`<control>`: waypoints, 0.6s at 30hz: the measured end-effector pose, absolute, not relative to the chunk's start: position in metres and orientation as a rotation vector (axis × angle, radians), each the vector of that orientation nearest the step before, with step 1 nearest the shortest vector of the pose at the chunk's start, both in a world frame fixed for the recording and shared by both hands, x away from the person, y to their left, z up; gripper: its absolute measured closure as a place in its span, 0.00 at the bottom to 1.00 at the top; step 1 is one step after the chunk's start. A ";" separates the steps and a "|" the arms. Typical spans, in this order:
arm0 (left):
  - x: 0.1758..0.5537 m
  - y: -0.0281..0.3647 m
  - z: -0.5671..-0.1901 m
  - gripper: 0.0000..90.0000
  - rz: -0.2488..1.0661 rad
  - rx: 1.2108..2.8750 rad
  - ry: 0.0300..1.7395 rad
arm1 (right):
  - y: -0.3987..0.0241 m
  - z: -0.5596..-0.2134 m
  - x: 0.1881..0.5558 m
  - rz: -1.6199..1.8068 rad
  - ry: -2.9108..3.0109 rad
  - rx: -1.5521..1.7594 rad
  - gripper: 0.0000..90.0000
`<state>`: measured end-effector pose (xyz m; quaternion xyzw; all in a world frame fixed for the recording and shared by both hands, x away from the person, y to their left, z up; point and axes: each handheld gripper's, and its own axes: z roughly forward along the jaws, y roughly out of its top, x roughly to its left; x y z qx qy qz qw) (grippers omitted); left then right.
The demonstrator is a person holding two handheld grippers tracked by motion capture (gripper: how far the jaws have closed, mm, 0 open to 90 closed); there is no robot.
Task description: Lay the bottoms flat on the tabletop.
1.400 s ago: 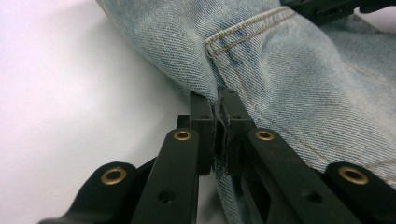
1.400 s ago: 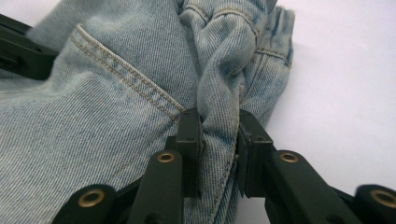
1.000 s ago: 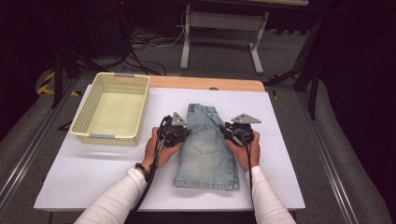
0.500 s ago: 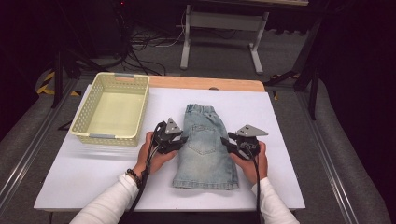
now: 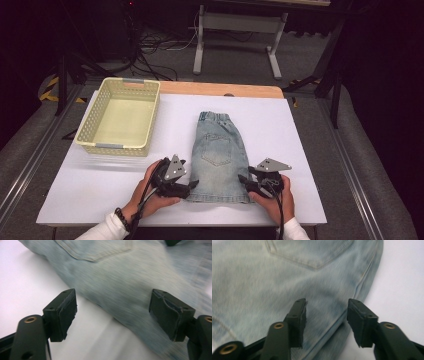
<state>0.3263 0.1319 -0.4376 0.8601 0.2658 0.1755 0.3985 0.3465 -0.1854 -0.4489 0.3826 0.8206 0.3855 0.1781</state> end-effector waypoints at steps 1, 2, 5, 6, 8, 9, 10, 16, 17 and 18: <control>0.323 0.132 -0.438 0.24 0.433 2.179 0.667 | -0.186 -0.451 0.344 1.086 2.324 1.095 0.53; 0.321 0.131 -0.440 0.23 0.424 2.181 0.664 | -0.187 -0.454 0.342 1.078 2.332 1.107 0.53; 0.318 0.128 -0.446 0.22 0.389 2.201 0.646 | -0.189 -0.459 0.336 1.046 2.346 1.099 0.56; 0.318 0.126 -0.448 0.22 0.388 2.213 0.645 | -0.189 -0.458 0.335 1.041 2.344 1.088 0.62; 0.319 0.123 -0.452 0.22 0.378 2.220 0.641 | -0.189 -0.458 0.333 1.036 2.347 1.065 0.71; 0.319 0.122 -0.454 0.22 0.370 2.227 0.637 | -0.188 -0.458 0.333 1.033 2.346 1.061 0.75; 0.318 0.121 -0.455 0.21 0.362 2.232 0.627 | -0.188 -0.458 0.333 1.036 2.344 1.053 0.81; 0.315 0.118 -0.453 0.18 0.378 2.226 0.596 | -0.189 -0.453 0.330 1.037 2.333 1.003 0.98; 0.314 0.119 -0.451 0.18 0.380 2.212 0.595 | -0.189 -0.452 0.330 1.037 2.329 1.001 0.98; 0.314 0.121 -0.448 0.18 0.380 2.200 0.595 | -0.190 -0.451 0.329 1.038 2.324 1.001 0.98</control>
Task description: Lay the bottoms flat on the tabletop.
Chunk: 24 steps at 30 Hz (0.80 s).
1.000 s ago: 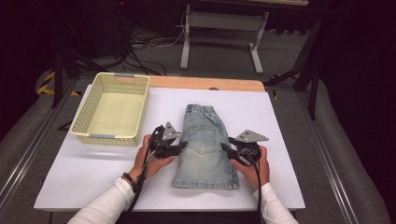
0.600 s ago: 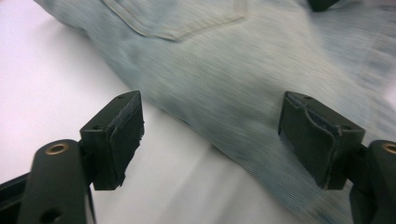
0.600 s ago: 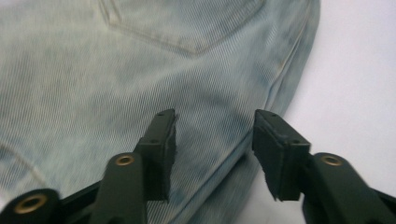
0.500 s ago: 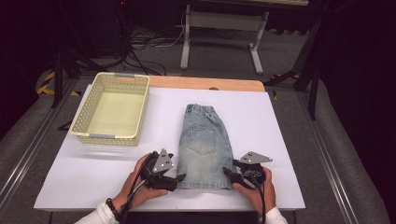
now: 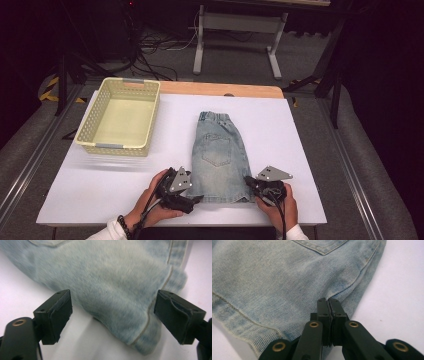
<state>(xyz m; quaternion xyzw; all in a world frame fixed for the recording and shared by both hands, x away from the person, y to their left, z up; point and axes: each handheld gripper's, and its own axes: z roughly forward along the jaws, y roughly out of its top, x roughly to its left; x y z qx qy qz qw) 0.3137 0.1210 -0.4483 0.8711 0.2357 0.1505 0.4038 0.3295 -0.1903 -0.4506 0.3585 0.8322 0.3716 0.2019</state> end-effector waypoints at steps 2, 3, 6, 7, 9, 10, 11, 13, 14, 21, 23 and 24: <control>0.314 0.124 -0.444 0.17 0.384 2.174 0.591 | -0.194 -0.446 0.328 1.046 2.297 1.005 0.98; 0.313 0.125 -0.442 0.17 0.386 2.161 0.593 | -0.197 -0.443 0.327 1.052 2.279 1.010 0.98; 0.314 0.128 -0.439 0.17 0.397 2.141 0.600 | -0.202 -0.439 0.326 1.052 2.252 1.017 0.98; 0.314 0.128 -0.439 0.17 0.394 2.135 0.606 | -0.204 -0.439 0.326 1.044 2.252 1.021 0.98; 0.316 0.128 -0.441 0.17 0.384 2.145 0.610 | -0.206 -0.443 0.329 1.026 2.266 1.036 0.98; 0.316 0.127 -0.442 0.17 0.386 2.151 0.613 | -0.206 -0.446 0.331 1.016 2.282 1.042 0.98; 0.317 0.126 -0.444 0.17 0.383 2.158 0.612 | -0.205 -0.449 0.333 1.003 2.297 1.045 0.98; 0.318 0.125 -0.447 0.16 0.380 2.174 0.615 | -0.202 -0.453 0.334 0.978 2.315 1.035 0.97; 0.319 0.124 -0.448 0.16 0.374 2.178 0.616 | -0.201 -0.454 0.334 0.969 2.318 1.024 0.97; 0.321 0.118 -0.453 0.17 0.361 2.201 0.616 | -0.206 -0.453 0.337 0.991 2.307 1.030 0.83; 0.321 0.119 -0.451 0.17 0.369 2.193 0.614 | -0.207 -0.452 0.336 1.010 2.286 1.024 0.77; 0.322 0.119 -0.450 0.17 0.374 2.189 0.616 | -0.208 -0.451 0.336 1.014 2.277 1.020 0.76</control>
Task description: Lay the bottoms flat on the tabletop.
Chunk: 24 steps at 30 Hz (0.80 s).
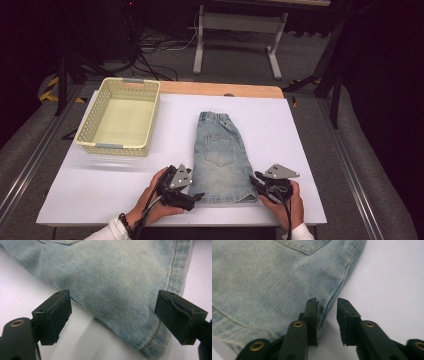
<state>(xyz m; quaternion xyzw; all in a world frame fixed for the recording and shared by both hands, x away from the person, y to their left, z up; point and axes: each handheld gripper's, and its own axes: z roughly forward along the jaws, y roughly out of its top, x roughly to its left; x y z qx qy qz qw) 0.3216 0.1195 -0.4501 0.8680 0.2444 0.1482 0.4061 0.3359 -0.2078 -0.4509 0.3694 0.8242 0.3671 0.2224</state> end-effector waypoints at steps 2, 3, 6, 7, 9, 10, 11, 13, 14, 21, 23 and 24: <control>0.322 0.122 -0.448 0.17 0.378 2.174 0.627 | -0.209 -0.449 0.335 1.036 2.252 1.018 0.71; 0.322 0.123 -0.447 0.17 0.387 2.171 0.626 | -0.209 -0.448 0.335 1.052 2.243 1.017 0.71; 0.322 0.125 -0.443 0.17 0.397 2.150 0.629 | -0.209 -0.447 0.334 1.061 2.231 1.000 0.67; 0.322 0.126 -0.441 0.17 0.407 2.147 0.627 | -0.209 -0.447 0.334 1.069 2.228 0.998 0.66; 0.323 0.127 -0.440 0.17 0.414 2.142 0.633 | -0.208 -0.447 0.334 1.074 2.228 0.991 0.62; 0.324 0.128 -0.441 0.17 0.410 2.141 0.635 | -0.207 -0.447 0.334 1.073 2.233 0.988 0.61; 0.324 0.128 -0.441 0.17 0.412 2.148 0.634 | -0.206 -0.448 0.334 1.071 2.240 0.990 0.60; 0.325 0.128 -0.442 0.17 0.424 2.154 0.639 | -0.206 -0.449 0.334 1.053 2.251 0.987 0.57; 0.326 0.129 -0.442 0.17 0.423 2.154 0.642 | -0.206 -0.449 0.334 1.047 2.256 0.986 0.55; 0.332 0.135 -0.440 0.17 0.443 2.136 0.671 | -0.213 -0.459 0.319 0.996 2.277 0.989 0.52; 0.337 0.134 -0.439 0.17 0.442 2.125 0.682 | -0.219 -0.459 0.314 1.030 2.268 0.999 0.50; 0.341 0.133 -0.439 0.17 0.438 2.114 0.693 | -0.221 -0.459 0.313 1.033 2.265 1.004 0.49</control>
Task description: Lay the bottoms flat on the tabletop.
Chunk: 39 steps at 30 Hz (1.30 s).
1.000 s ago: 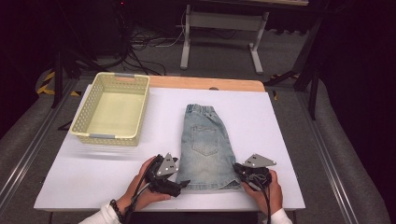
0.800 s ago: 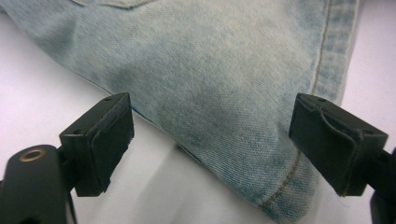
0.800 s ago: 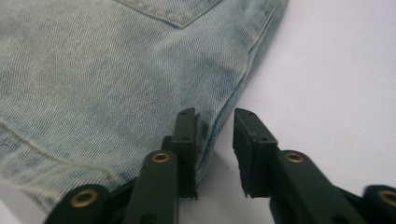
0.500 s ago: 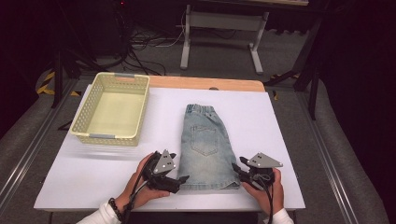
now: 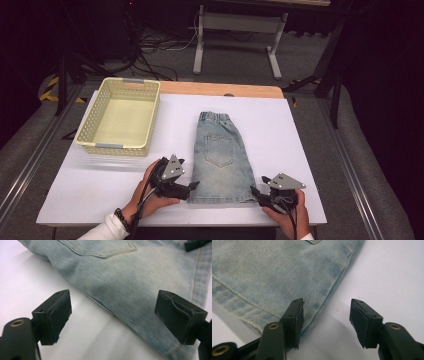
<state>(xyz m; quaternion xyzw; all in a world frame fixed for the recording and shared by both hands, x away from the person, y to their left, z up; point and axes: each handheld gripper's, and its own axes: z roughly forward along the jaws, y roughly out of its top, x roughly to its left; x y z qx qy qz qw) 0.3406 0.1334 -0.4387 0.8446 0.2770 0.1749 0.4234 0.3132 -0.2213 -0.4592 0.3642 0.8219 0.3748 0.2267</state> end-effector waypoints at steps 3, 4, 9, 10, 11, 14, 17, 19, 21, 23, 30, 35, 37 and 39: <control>0.352 0.129 -0.438 0.20 0.425 2.073 0.719 | -0.225 -0.460 0.313 1.038 2.263 1.022 0.48; 0.358 0.126 -0.438 0.20 0.419 2.073 0.729 | -0.225 -0.460 0.314 1.036 2.262 1.022 0.47; 0.387 0.113 -0.442 0.19 0.407 2.066 0.824 | -0.223 -0.461 0.314 1.016 2.245 1.005 0.45; 0.394 0.112 -0.443 0.19 0.385 2.056 0.850 | -0.223 -0.461 0.314 1.021 2.235 1.005 0.44; 0.400 0.110 -0.446 0.18 0.347 2.051 0.881 | -0.223 -0.460 0.314 1.024 2.222 1.002 0.44; 0.416 0.106 -0.453 0.13 0.250 2.046 0.956 | -0.223 -0.461 0.314 1.036 2.184 1.008 0.42; 0.422 0.103 -0.460 0.12 0.181 2.055 1.012 | -0.221 -0.461 0.314 1.033 2.171 0.996 0.42; 0.422 0.101 -0.460 0.16 0.151 2.061 1.013 | -0.220 -0.461 0.313 1.032 2.173 0.985 0.42; 0.419 0.100 -0.459 0.22 0.150 2.077 1.004 | -0.220 -0.461 0.313 1.037 2.171 0.980 0.42; 0.415 0.098 -0.459 0.32 0.125 2.075 0.982 | -0.220 -0.461 0.314 1.041 2.167 0.982 0.42; 0.409 0.098 -0.459 0.69 0.076 2.081 0.917 | -0.219 -0.462 0.314 1.043 2.168 0.975 0.42; 0.407 0.102 -0.457 0.85 0.083 2.051 0.895 | -0.220 -0.462 0.313 1.058 2.158 0.973 0.42; 0.406 0.104 -0.456 0.87 0.091 2.040 0.892 | -0.220 -0.462 0.313 1.062 2.156 0.976 0.41; 0.407 0.106 -0.454 0.88 0.096 2.042 0.886 | -0.220 -0.462 0.313 1.062 2.162 0.970 0.41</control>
